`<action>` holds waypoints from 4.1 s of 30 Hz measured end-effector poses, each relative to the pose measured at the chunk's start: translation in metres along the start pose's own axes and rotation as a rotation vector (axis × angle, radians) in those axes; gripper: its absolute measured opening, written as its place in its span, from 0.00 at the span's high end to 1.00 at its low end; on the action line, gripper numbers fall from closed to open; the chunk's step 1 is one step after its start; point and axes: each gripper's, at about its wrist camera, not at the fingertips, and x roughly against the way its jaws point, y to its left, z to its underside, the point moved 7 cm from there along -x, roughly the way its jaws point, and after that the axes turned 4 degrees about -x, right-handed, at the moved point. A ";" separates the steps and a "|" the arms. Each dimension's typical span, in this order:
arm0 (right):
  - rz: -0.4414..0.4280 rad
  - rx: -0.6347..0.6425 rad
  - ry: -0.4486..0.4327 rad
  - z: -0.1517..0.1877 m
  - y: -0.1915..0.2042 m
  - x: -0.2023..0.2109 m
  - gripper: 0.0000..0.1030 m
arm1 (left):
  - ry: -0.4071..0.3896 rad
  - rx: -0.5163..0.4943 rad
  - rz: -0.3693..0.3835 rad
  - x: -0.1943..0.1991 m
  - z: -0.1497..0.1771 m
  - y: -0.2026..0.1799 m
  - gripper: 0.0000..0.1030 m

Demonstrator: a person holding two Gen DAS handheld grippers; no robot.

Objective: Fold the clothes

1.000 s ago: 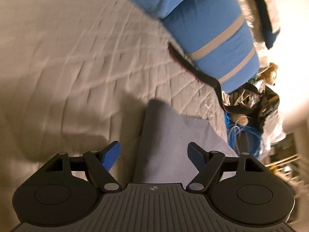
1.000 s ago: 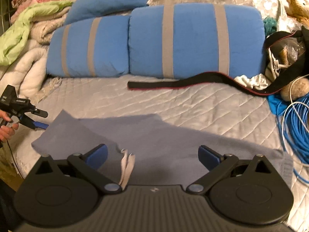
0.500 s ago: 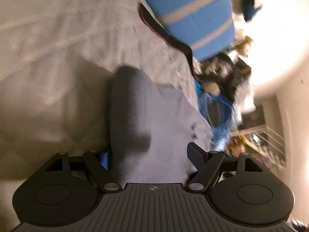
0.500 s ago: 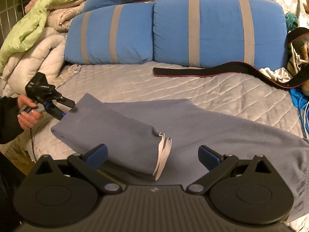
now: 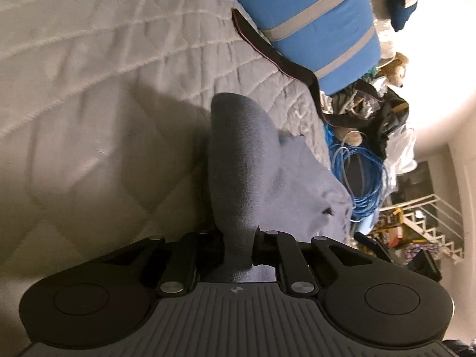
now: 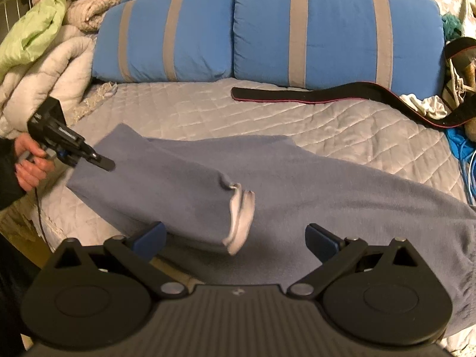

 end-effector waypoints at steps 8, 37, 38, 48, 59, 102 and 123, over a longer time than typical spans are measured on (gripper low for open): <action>0.018 0.051 0.005 0.000 0.013 0.003 0.00 | -0.041 -0.002 -0.126 0.057 -0.009 0.028 0.89; -0.361 0.175 -0.006 0.009 0.097 -0.038 0.00 | -0.131 0.057 -0.573 0.237 -0.027 -0.114 0.88; -0.357 0.182 -0.016 0.008 0.097 -0.037 0.00 | -0.133 0.068 -0.568 0.232 -0.026 -0.123 0.88; -0.253 0.159 -0.063 -0.003 0.074 -0.007 0.00 | -0.108 0.036 -0.471 0.114 -0.012 -0.206 0.87; -0.133 0.118 -0.102 -0.005 0.032 0.031 0.00 | 0.063 0.023 -0.462 -0.027 0.001 -0.208 0.85; -0.352 -0.488 0.163 -0.019 0.006 -0.072 0.89 | -0.306 -0.084 -0.630 0.038 -0.002 -0.087 0.38; -0.231 -0.366 0.096 -0.023 -0.011 -0.056 0.47 | -0.297 -0.097 -0.656 0.024 -0.003 -0.082 0.38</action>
